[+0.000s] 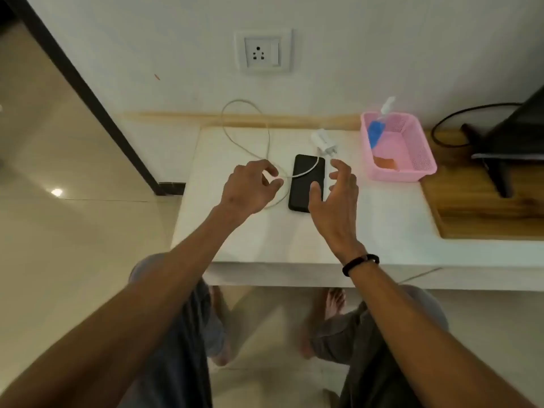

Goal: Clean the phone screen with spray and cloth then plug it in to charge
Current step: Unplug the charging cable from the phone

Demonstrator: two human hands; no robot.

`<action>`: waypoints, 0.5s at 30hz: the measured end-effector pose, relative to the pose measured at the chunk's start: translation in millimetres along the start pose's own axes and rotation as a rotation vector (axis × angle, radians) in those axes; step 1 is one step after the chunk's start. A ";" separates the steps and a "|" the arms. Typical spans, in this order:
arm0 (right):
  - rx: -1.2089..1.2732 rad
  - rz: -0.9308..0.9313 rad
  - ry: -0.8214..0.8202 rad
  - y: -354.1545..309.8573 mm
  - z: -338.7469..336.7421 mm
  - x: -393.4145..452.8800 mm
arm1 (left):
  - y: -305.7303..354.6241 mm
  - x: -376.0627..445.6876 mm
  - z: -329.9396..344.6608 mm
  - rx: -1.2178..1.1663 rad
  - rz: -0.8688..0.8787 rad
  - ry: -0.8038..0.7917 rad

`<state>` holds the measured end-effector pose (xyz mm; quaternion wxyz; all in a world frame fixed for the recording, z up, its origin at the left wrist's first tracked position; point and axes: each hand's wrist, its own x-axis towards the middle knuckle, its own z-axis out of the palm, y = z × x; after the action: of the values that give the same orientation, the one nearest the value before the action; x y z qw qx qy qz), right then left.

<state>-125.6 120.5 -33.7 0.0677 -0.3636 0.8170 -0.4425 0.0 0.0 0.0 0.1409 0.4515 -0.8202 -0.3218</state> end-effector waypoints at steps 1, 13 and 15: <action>-0.006 0.032 -0.006 4.2 6.6 6.4 | -4.3 8.6 4.9 0.005 -0.010 -0.064; -0.325 0.124 -0.279 22.3 46.9 52.1 | -18.6 70.2 62.1 0.216 0.162 -0.140; -0.365 0.111 -0.290 20.3 50.2 49.8 | -21.4 70.5 69.2 0.276 0.128 -0.177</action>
<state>-150.9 61.1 -69.0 0.1418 -0.3842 0.8838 -0.2262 -61.2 -39.1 -70.3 0.0248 0.3833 -0.8929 -0.2349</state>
